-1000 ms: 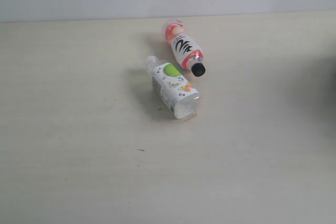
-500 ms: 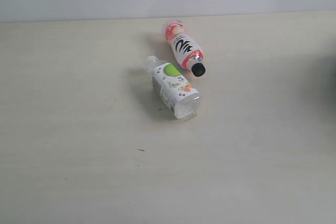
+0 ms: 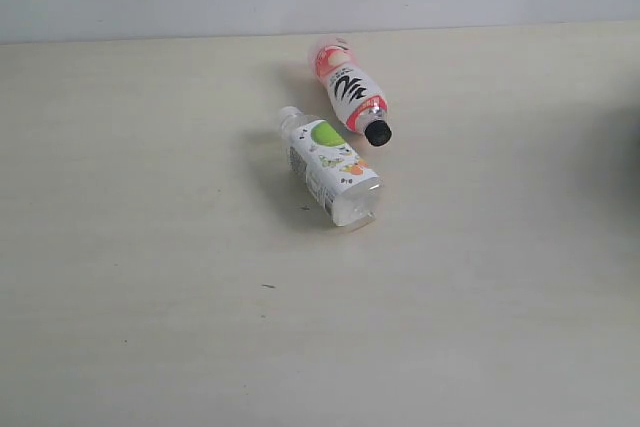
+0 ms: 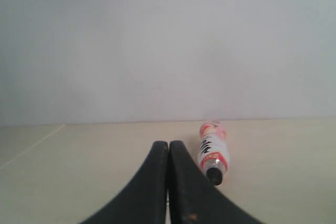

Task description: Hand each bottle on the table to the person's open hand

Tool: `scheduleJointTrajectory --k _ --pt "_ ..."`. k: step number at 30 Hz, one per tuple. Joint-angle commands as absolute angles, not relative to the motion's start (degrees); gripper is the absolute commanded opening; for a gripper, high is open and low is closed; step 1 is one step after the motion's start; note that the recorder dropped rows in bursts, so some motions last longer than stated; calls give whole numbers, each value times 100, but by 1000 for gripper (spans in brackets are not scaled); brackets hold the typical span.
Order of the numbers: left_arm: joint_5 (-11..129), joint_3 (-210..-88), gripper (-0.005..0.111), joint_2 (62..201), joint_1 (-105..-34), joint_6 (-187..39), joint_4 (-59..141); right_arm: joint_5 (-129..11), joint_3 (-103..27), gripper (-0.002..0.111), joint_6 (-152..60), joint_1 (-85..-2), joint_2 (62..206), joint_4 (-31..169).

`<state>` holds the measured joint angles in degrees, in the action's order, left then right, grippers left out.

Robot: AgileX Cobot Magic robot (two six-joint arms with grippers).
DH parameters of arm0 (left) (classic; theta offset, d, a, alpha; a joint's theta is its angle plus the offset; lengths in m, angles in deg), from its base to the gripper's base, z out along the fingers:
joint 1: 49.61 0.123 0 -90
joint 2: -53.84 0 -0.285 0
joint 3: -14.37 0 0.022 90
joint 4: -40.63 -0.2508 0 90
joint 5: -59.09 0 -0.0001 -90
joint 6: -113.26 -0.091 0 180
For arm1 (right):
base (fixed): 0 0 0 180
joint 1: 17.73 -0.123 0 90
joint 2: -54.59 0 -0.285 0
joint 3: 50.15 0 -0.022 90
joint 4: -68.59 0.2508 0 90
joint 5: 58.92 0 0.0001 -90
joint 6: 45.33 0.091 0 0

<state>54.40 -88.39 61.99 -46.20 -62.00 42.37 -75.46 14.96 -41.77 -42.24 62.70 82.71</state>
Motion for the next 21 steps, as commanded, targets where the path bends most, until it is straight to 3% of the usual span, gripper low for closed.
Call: scheduleJointTrajectory --k 1,9,17,21 --pt "5431 -8841 0 6163 -4611 -6213 4255 -7725 1528 0 -4763 -4208 6238 8813" --pt "5431 -8841 0 6163 -4611 -6213 4255 -7909 1528 0 -6922 -4208 6238 8236" --pt "5431 -8841 0 6163 -4611 -6213 4255 -8410 1528 0 -6937 -4208 6238 10086" --pt "5431 -8841 0 6163 -4611 -6213 4255 -8158 1528 0 -7708 -4208 6238 9273"
